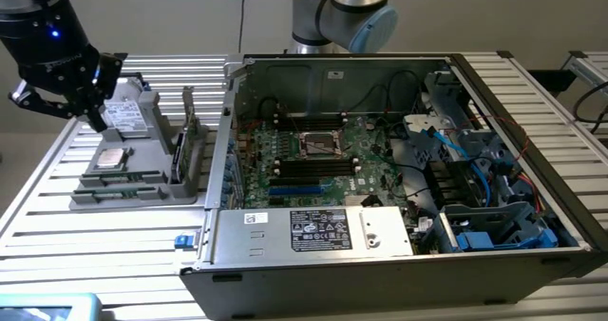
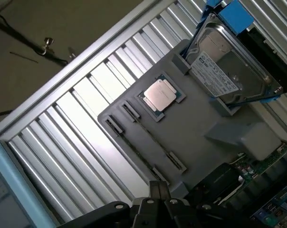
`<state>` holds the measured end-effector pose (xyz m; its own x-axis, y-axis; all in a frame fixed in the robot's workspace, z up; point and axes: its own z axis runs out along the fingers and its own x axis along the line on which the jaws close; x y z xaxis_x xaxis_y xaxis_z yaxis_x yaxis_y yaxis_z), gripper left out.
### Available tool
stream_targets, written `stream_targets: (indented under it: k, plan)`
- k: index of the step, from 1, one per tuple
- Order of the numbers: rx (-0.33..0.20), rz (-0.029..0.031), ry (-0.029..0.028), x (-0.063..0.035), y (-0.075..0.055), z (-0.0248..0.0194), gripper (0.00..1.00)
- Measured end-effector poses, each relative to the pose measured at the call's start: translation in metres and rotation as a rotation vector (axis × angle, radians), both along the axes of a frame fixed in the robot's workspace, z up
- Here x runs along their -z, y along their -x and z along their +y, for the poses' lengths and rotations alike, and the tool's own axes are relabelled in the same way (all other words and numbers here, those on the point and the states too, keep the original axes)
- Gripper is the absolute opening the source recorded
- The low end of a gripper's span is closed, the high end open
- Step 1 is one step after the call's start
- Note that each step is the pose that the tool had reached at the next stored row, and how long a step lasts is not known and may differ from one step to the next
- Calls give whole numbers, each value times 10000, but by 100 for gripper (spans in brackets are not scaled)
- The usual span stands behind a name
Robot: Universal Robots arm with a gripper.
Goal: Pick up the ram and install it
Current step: 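Pick up the ram and move it above insertion slot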
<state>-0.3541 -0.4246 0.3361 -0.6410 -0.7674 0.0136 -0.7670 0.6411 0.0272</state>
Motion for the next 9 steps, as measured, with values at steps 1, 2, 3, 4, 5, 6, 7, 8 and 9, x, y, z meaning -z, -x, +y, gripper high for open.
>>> stream_targets:
  k: [1, 2, 3, 4, 5, 6, 7, 8, 9]
  plan:
    - [-180, 0, 0, 0, 0, 0, 11]
    - [-361, 0, 0, 0, 0, 0, 11]
    - [-539, 0, 0, 0, 0, 0, 11]
    - [-720, 0, 0, 0, 0, 0, 11]
    - [-899, 0, 0, 0, 0, 0, 11]
    - [-1091, 1, 0, 0, 0, 0, 11]
    - [-1259, 0, -1, 0, 0, 0, 11]
    - [-1450, 0, -1, 0, 0, 0, 11]
    - [-1625, 0, -2, 0, 0, 0, 11]
